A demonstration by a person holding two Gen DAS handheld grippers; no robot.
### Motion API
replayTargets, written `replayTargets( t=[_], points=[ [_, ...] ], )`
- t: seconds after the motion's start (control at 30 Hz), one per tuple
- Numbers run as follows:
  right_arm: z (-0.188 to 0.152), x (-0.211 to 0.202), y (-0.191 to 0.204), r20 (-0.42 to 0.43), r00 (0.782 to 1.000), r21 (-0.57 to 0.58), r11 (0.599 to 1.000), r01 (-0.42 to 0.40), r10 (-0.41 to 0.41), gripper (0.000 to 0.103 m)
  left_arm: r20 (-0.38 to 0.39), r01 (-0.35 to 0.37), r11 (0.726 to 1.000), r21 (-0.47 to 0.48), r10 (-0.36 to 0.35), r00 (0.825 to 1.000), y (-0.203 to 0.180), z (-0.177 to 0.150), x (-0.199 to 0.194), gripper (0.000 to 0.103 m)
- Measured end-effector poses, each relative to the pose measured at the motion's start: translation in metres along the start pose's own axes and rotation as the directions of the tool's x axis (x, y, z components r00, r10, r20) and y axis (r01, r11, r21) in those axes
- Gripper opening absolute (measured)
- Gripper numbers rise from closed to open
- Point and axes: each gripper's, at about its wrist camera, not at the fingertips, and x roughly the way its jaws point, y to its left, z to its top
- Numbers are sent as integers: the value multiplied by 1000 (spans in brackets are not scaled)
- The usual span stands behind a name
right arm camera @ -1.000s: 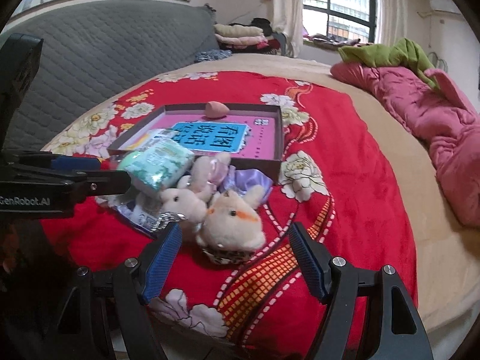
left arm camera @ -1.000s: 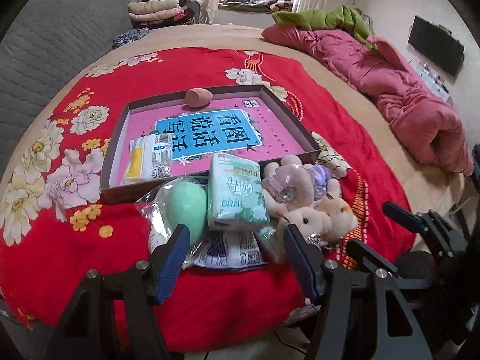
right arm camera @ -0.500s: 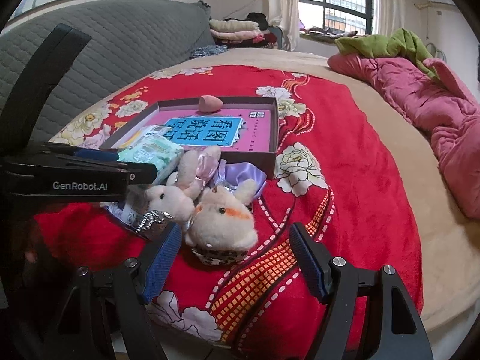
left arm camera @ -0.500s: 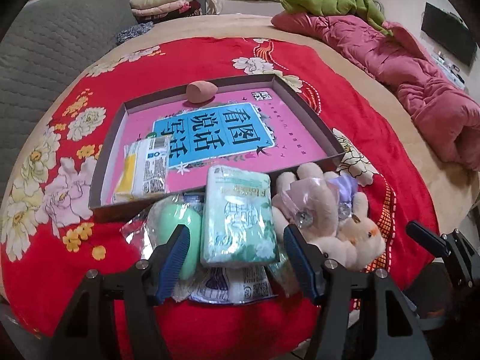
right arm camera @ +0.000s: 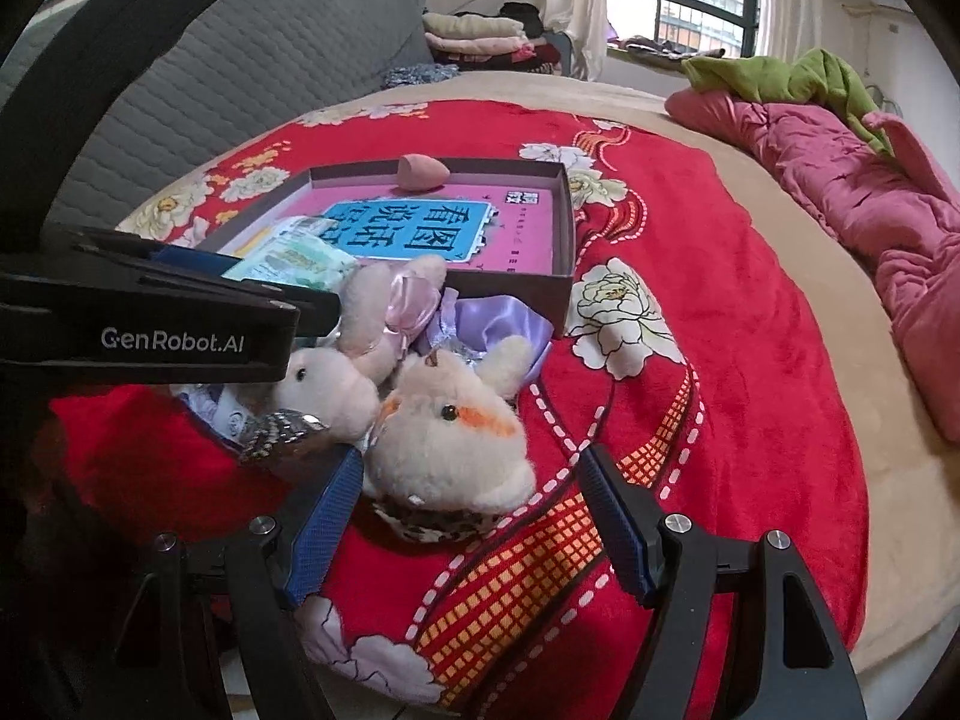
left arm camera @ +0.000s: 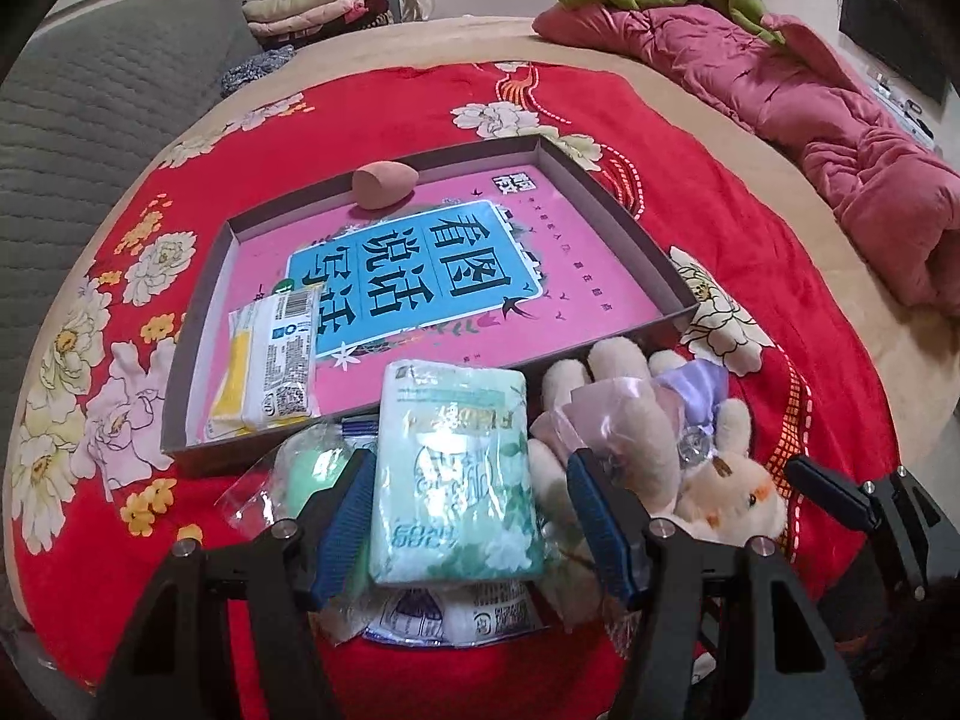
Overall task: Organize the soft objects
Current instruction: 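Grasp the pale green tissue pack with the left tool while the right tool grasps the white bunny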
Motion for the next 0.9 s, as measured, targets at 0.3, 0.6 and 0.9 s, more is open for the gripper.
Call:
replayTargets(
  t=[0.3,0.6,0.9],
  points=[
    [3,8,8,45,998,-59,997,44,-41,76,-34,-8,1000,-15,7,999,1,9,16,62],
    [3,12,3,44,999,-47,999,-21,23,54,-30,31,999,-26,-32,999,5,7,20,51],
    [8,-3,-18,110,994,38,999,-26,22,52,10,148,982,-115,-148,989,21,4,13,48]
  ],
)
